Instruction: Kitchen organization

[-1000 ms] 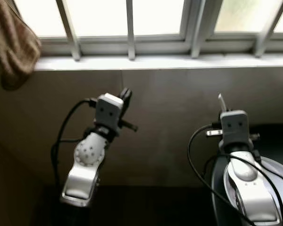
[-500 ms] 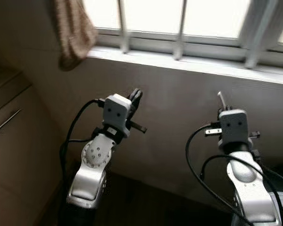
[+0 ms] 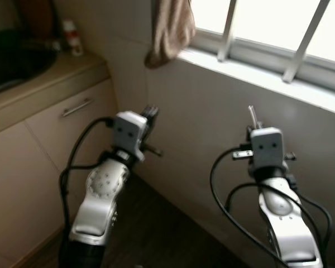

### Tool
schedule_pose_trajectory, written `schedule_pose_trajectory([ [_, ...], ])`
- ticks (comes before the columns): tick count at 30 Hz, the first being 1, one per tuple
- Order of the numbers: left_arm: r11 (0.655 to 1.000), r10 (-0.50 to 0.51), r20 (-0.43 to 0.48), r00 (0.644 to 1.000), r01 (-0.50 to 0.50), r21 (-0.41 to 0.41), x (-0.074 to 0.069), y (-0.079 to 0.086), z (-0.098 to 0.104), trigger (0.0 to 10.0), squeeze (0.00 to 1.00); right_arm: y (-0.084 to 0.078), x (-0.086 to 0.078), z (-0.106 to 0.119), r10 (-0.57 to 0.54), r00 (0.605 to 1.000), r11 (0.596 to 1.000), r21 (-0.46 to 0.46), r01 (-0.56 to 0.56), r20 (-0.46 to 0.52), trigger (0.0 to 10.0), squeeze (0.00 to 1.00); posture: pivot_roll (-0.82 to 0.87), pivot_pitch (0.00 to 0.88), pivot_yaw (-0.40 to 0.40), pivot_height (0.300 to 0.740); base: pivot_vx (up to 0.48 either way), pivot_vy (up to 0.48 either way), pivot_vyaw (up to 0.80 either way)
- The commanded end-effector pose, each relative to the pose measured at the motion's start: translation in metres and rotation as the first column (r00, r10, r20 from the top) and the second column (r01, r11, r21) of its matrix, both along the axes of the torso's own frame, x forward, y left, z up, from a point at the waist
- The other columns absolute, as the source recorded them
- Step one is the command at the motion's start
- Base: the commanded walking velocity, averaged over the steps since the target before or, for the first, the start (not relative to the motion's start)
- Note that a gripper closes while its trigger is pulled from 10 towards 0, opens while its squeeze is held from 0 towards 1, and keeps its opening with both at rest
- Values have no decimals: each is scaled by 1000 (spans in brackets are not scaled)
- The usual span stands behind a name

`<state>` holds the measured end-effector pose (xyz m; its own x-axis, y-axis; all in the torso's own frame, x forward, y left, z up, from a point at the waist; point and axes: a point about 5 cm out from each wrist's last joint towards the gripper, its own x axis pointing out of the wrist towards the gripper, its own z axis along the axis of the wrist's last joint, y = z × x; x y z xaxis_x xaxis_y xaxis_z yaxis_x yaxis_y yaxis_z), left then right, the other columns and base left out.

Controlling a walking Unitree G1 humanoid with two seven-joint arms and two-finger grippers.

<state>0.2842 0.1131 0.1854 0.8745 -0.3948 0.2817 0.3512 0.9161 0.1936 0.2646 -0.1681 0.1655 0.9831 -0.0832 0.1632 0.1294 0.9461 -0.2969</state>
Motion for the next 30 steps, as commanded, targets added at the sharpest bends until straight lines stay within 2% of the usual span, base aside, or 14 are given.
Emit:
schedule_pose_trajectory([
  [1, 1000, -29, 15, 999, 29, -7, -2, -8, 4, 10000, 0, -10, -1, -3, -44, 999, 999, 25, 44, -16, 5373, 0, 75, 0, -32, 740, 0, 0, 0],
  [2, 1000, -29, 14, 999, 29, -7, -2, -8, 4, 10000, 0, -10, -1, -3, -45, 999, 999, 27, 46, -19, 9490, 0, 75, 0, -32, 740, 0, 0, 0],
  [3, 1000, -29, 14, 999, 29, -6, -2, -9, 4, 10000, 0, -11, -1, -3, -45, 999, 999, 27, 45, -20, 9490, 0, 75, 0, -33, 740, 0, 0, 0],
  [4, 1000, -30, 12, 999, 30, -5, -2, -9, 3, 10000, 0, -12, 0, -5, -49, 998, 998, 29, 50, -32, 10000, 0, 74, 0, -33, 740, 0, 0, 0],
  [11, 999, -33, 8, 999, 33, 2, -2, -9, 3, 10000, 0, -14, 1, -6, -57, 997, 997, 42, 59, -44, 10000, 0, 74, 0, -33, 740, 0, 132, 0],
  [30, 1000, -28, 12, 1000, 27, 7, -1, -9, 3, 10000, 0, -13, 2, -6, -50, 998, 997, 59, 53, -45, 10000, 0, 76, 0, -31, 740, 0, 458, 0],
])
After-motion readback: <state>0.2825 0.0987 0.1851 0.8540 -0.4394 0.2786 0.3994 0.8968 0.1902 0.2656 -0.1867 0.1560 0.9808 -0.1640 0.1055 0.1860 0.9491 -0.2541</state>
